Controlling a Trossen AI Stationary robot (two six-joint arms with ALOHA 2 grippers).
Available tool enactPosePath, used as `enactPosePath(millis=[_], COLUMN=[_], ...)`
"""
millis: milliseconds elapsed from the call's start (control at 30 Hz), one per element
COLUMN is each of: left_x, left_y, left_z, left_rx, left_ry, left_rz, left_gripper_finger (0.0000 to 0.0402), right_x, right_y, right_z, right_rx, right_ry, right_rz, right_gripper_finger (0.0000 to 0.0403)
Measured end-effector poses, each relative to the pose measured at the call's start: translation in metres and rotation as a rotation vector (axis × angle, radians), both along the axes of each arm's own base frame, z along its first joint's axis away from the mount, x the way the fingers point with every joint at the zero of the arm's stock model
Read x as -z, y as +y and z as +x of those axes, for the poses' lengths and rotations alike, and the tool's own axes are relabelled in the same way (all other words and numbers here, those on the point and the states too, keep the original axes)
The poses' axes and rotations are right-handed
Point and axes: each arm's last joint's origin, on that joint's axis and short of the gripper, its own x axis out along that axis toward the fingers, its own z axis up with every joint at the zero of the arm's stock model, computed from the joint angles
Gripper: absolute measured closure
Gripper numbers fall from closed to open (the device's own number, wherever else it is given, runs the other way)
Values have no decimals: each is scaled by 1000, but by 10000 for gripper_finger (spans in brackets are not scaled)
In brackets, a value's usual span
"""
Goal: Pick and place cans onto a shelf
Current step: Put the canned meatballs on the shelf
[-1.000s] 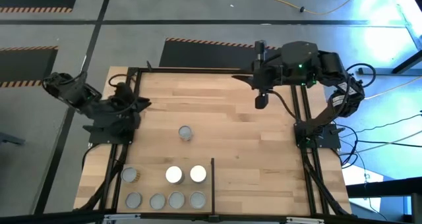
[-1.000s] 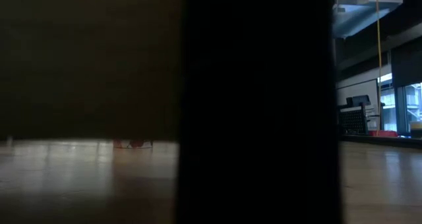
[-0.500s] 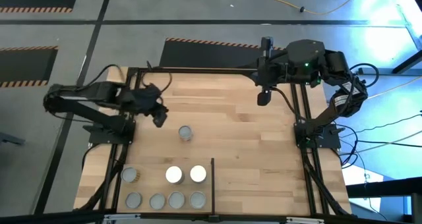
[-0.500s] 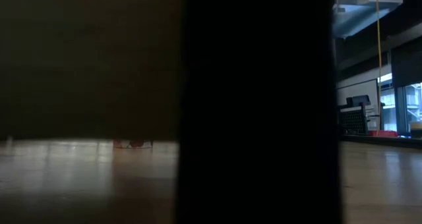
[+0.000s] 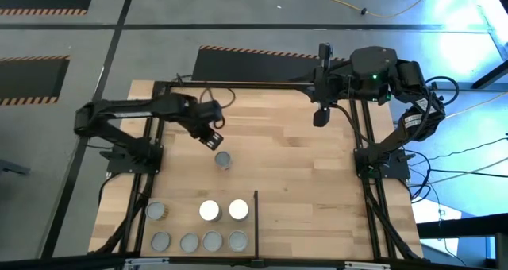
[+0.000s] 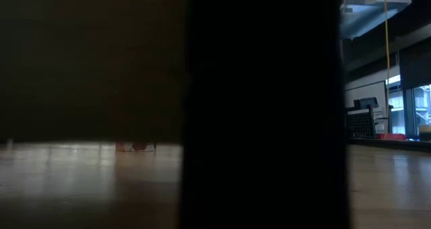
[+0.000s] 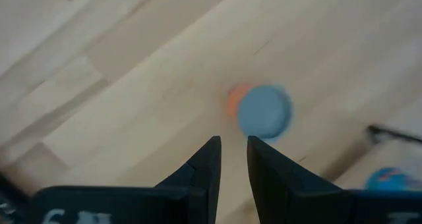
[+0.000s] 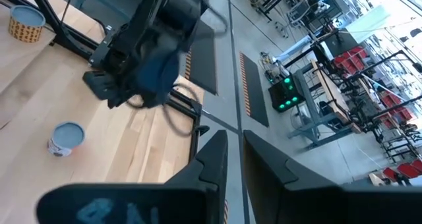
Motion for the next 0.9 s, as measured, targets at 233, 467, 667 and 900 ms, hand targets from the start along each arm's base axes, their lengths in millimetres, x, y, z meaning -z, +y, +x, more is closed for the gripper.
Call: enactPosePath(millis=[233, 467, 667, 900], left_x=[39, 69, 82, 90], left_y=[-3, -10, -10, -9], left_z=[29, 52, 65, 72], left_rx=[198, 334, 356, 401], left_ry=[183, 259, 251, 238], left_rz=[-2, 19, 31, 40], left_gripper_finger=[337, 336, 338, 338], right_x=[2, 3, 2, 3], right_y=[0, 0, 0, 0], right_z=[0, -1, -1, -1], right_rx=[0, 0, 0, 0], right_ry=[21, 29, 28, 28], right_rz=[-2, -2, -2, -2], right_gripper_finger=[353, 353, 353, 353])
